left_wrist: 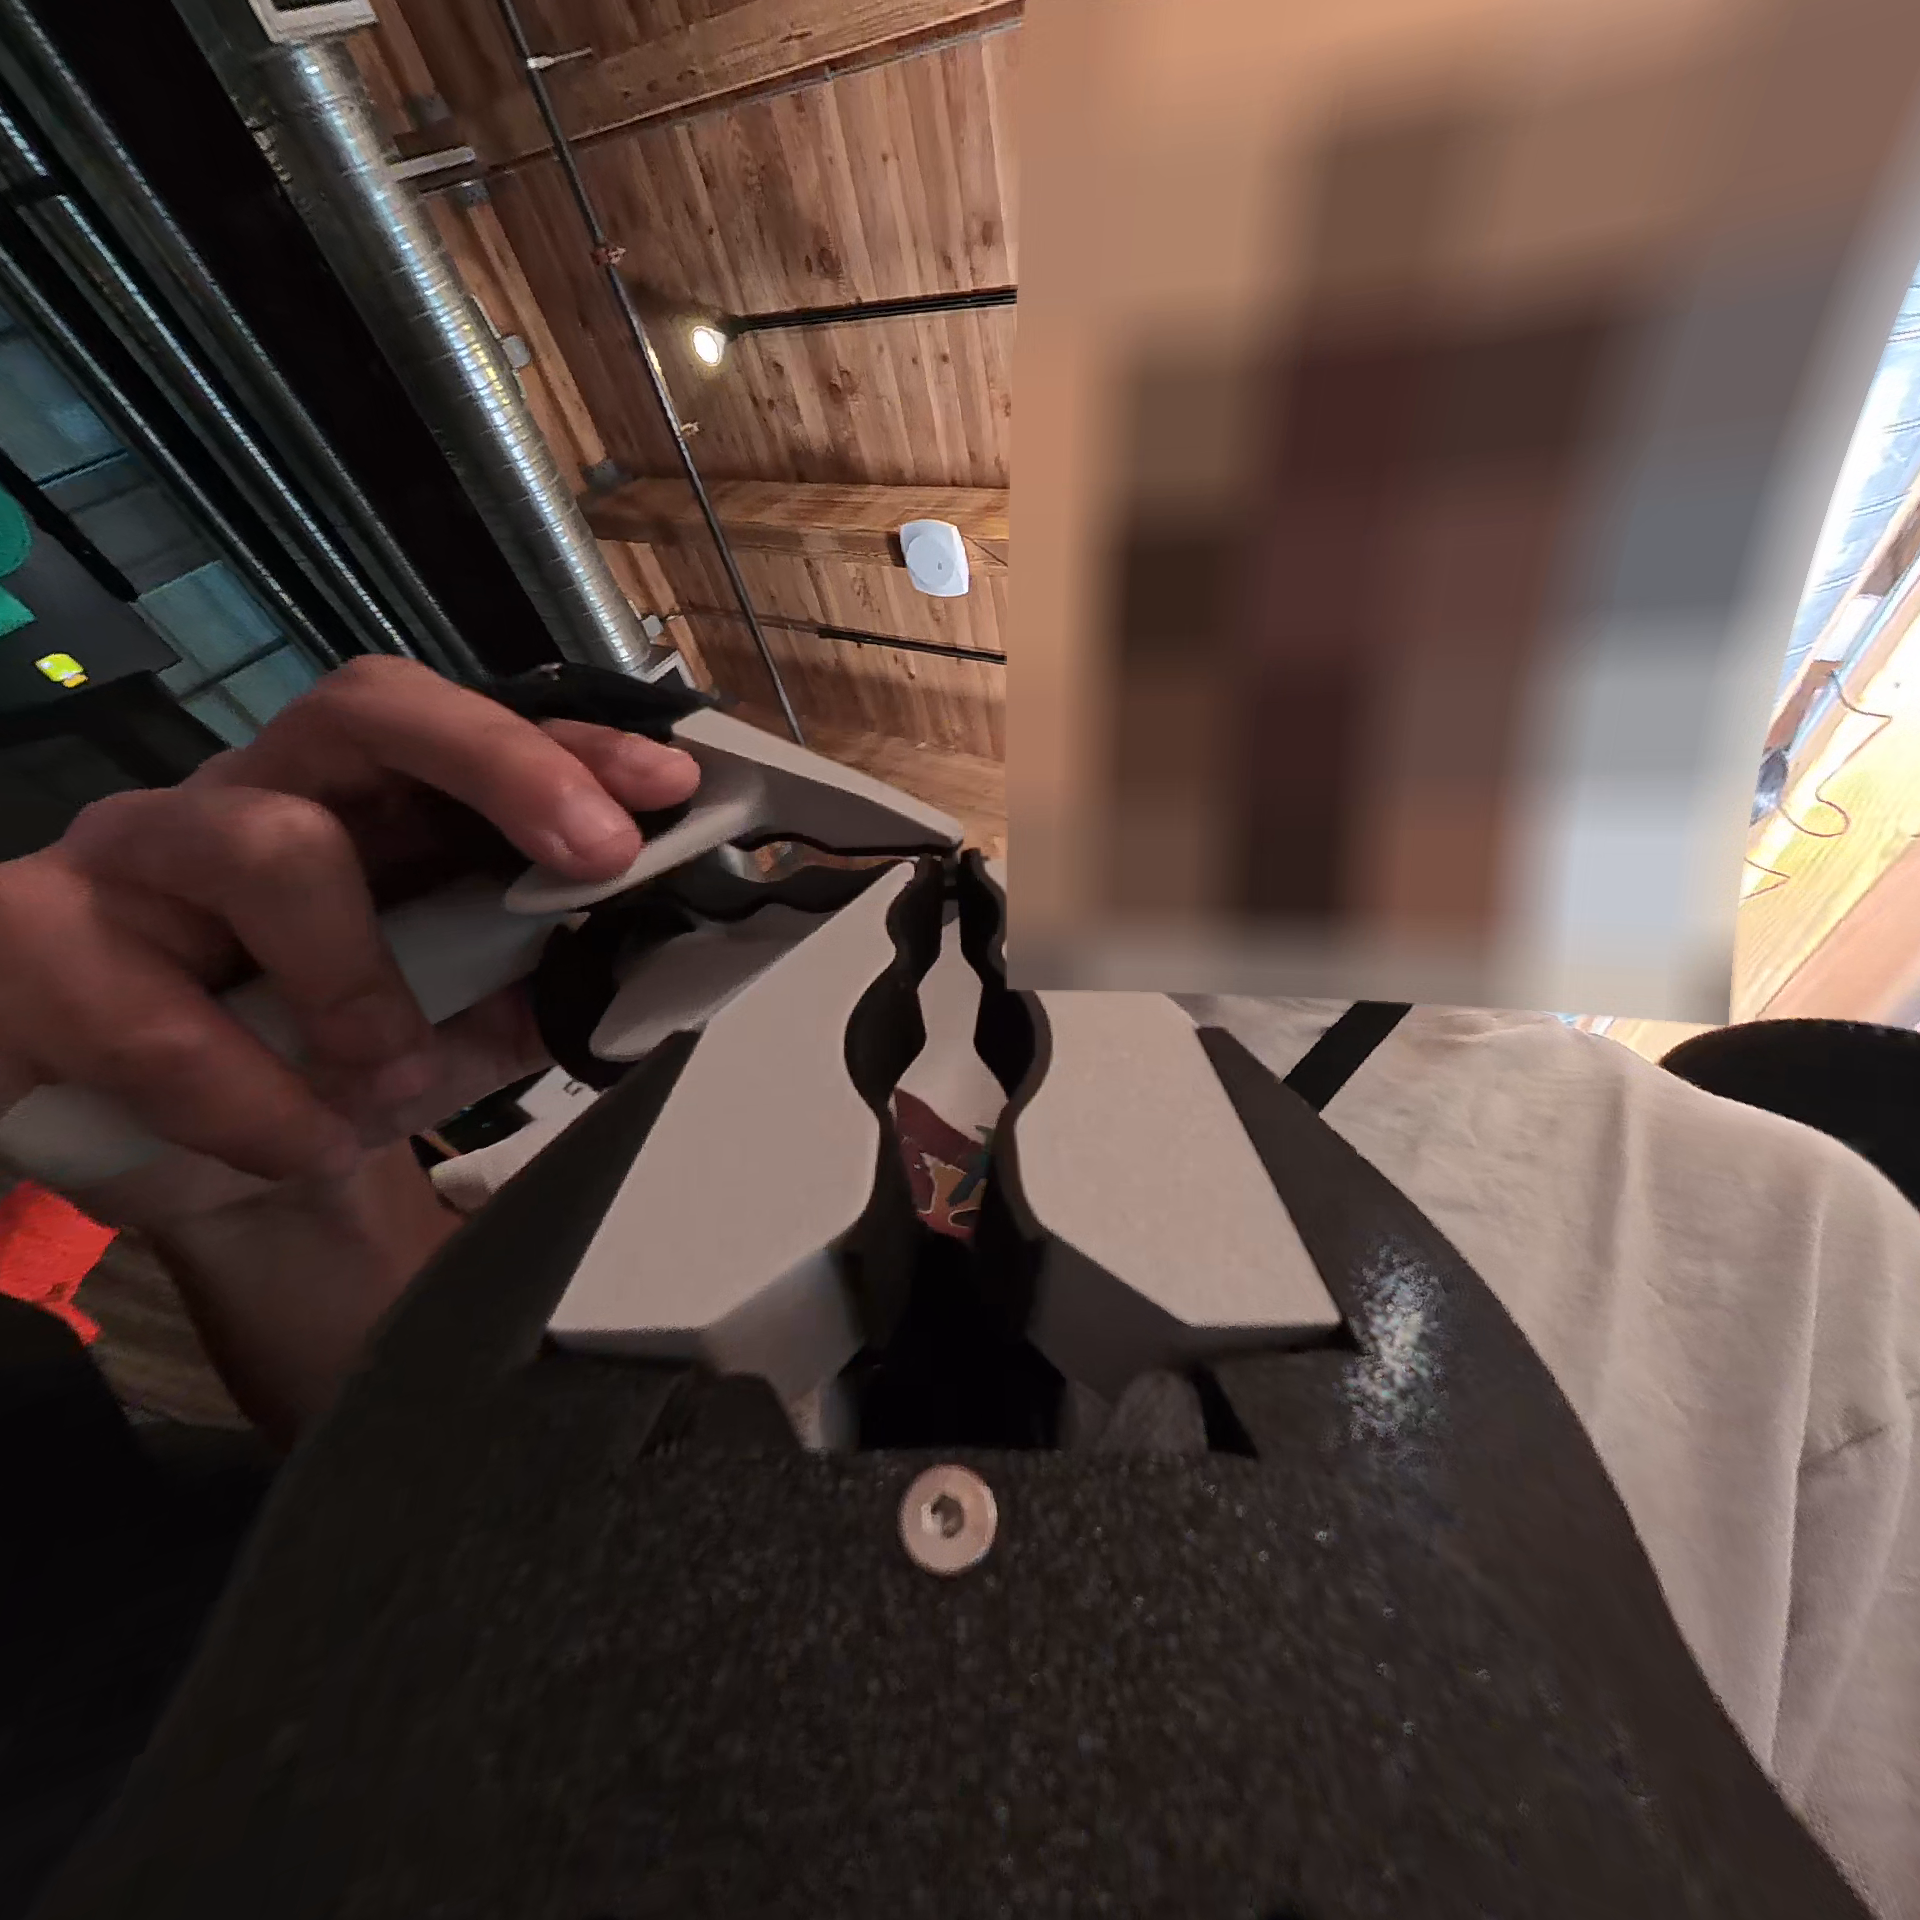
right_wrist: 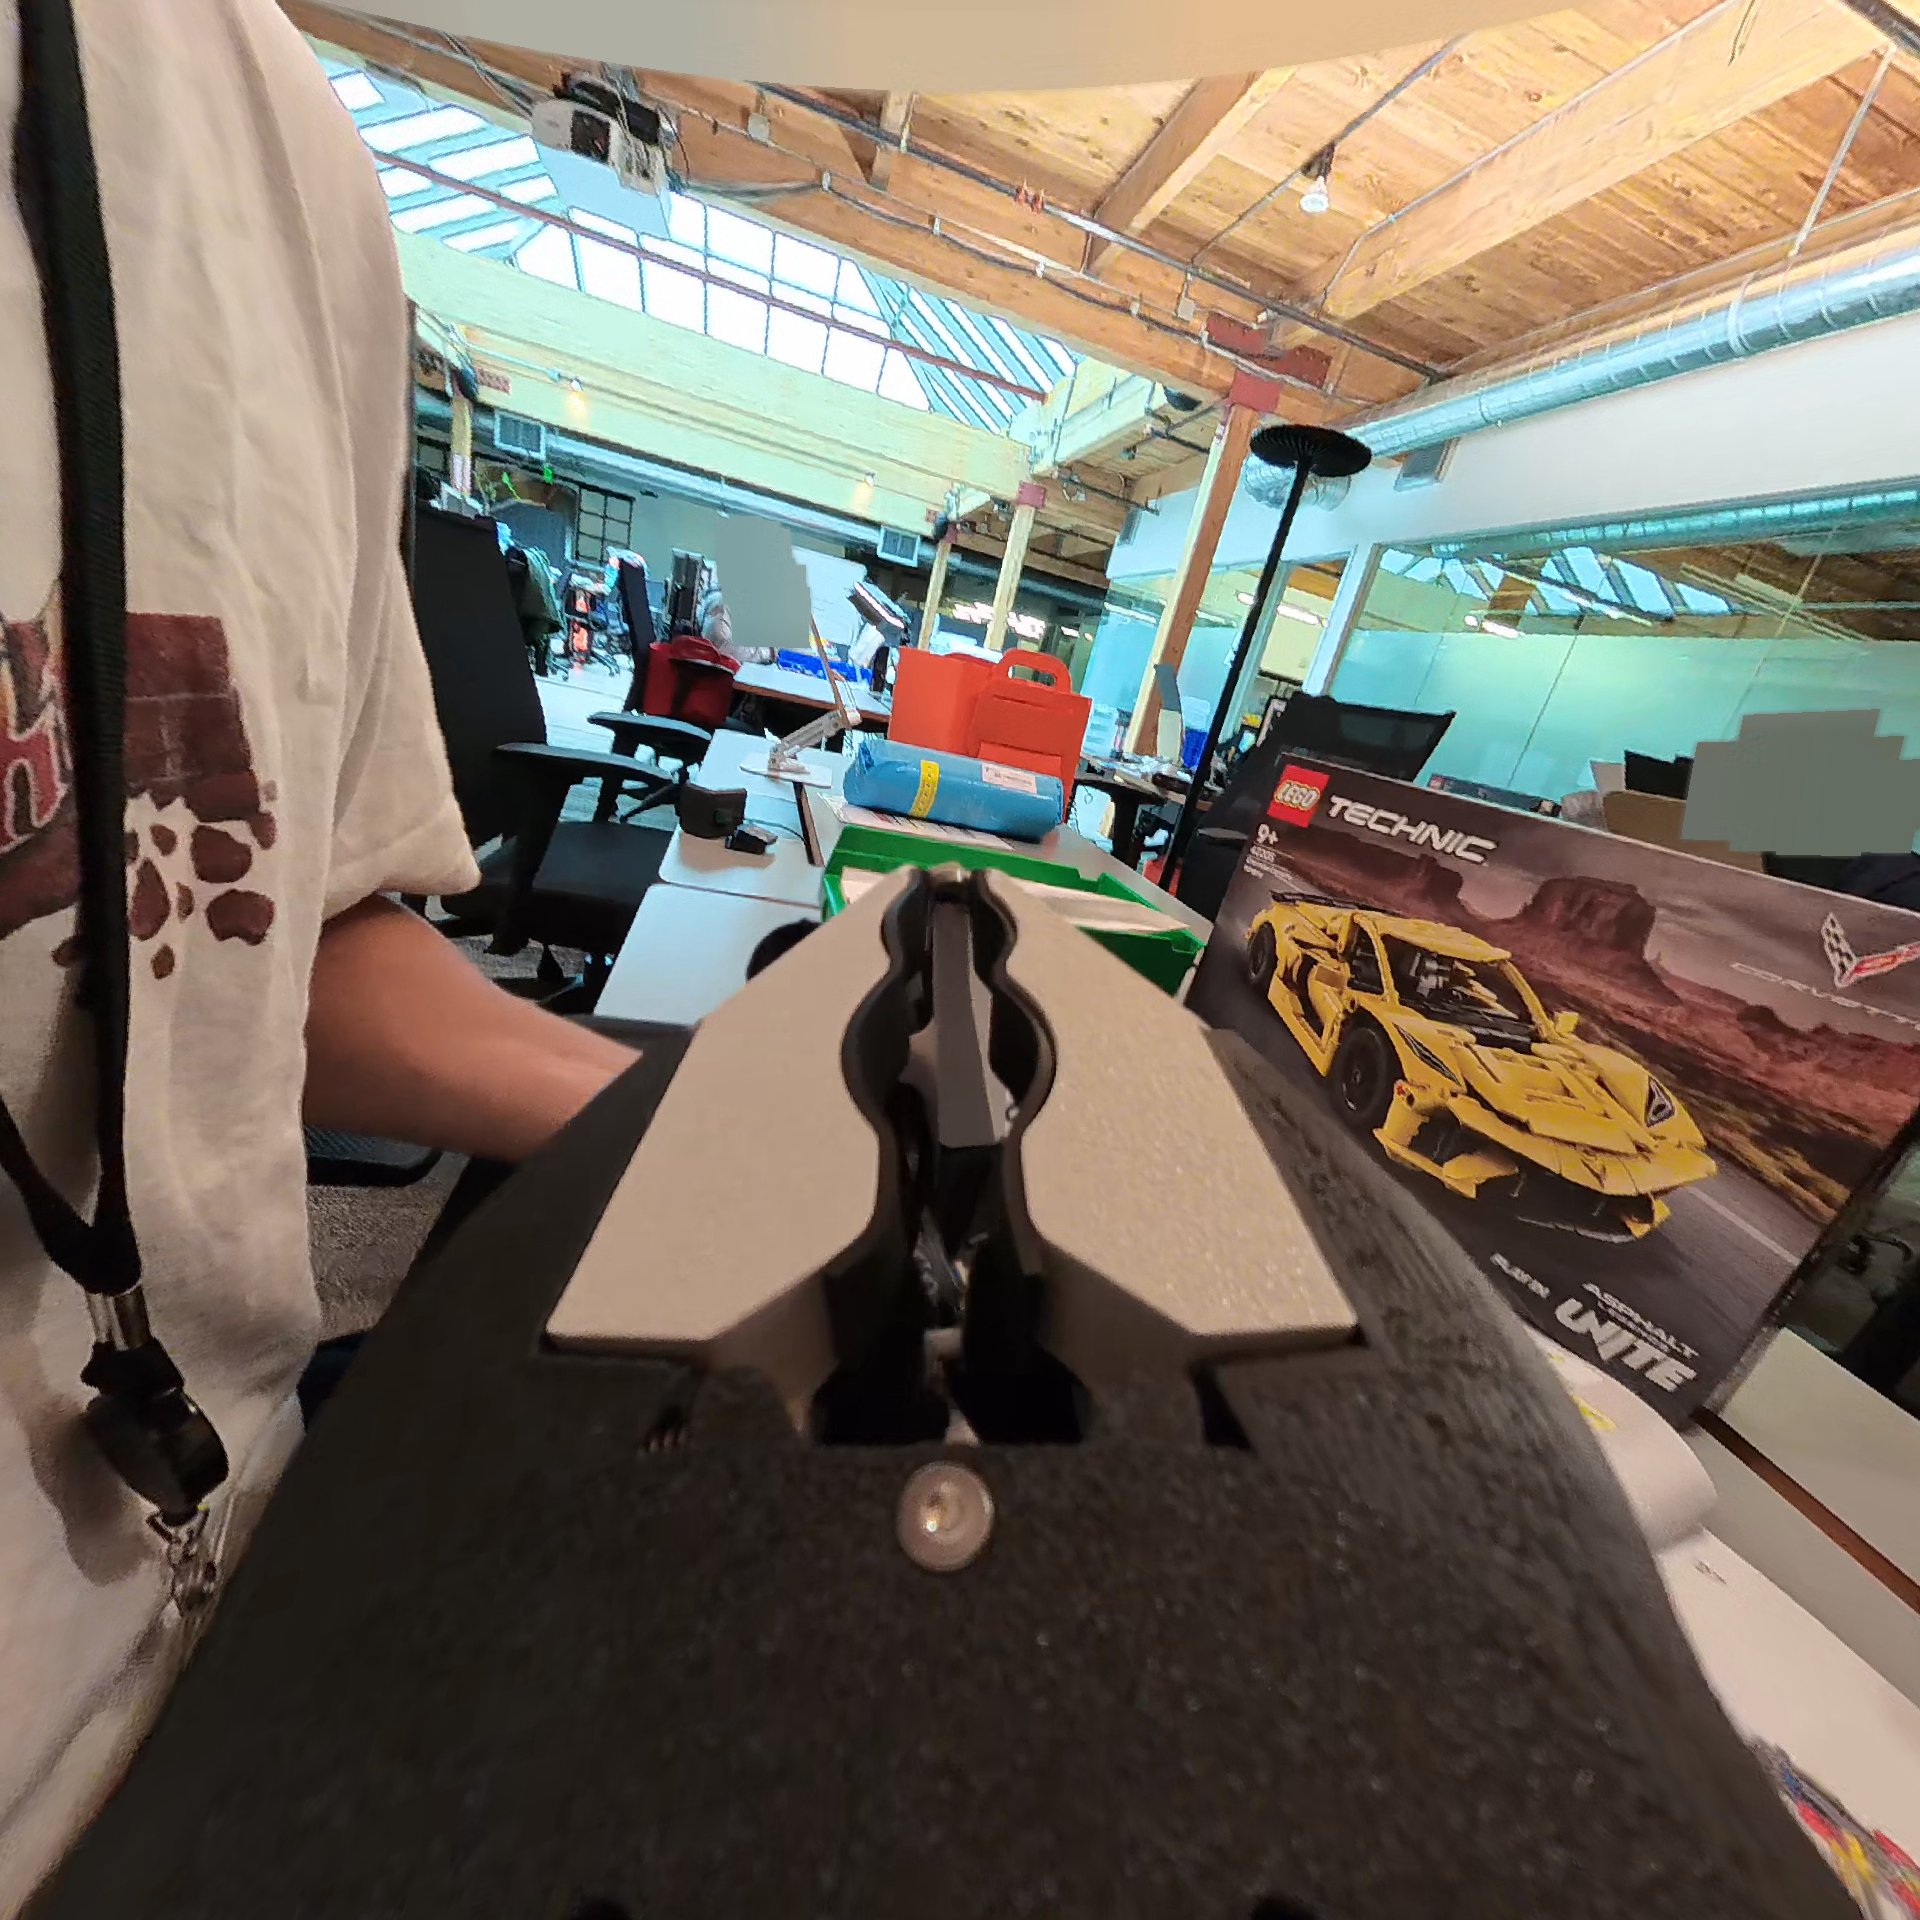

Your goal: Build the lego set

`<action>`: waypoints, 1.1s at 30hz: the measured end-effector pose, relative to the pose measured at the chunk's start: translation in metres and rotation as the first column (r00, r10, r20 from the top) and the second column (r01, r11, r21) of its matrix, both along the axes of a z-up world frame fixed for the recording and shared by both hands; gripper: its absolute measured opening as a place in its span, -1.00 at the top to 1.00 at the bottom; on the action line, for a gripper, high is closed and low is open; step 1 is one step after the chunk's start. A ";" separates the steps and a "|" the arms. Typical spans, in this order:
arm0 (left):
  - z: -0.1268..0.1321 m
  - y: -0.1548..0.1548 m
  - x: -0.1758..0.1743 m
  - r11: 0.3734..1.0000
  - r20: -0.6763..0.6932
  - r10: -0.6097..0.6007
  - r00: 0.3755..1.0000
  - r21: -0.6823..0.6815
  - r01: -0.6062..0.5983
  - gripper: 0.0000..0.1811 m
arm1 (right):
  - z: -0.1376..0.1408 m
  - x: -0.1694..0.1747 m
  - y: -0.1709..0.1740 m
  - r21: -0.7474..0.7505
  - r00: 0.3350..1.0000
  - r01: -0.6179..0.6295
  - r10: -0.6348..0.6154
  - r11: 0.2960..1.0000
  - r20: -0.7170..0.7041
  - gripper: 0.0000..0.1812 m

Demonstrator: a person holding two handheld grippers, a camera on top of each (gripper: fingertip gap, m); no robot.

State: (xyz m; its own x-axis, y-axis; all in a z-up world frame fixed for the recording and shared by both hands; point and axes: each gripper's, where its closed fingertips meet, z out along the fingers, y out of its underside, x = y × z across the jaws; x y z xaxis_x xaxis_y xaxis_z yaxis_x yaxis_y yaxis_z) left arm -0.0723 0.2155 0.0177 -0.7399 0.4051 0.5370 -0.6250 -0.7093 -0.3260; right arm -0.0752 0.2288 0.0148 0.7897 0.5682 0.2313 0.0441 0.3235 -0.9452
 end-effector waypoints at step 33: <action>-0.033 0.008 0.016 0.929 -0.064 0.331 0.941 0.197 -0.313 0.88 | -0.005 0.043 -0.014 -0.124 0.997 -0.003 -0.007 0.992 -0.077 0.92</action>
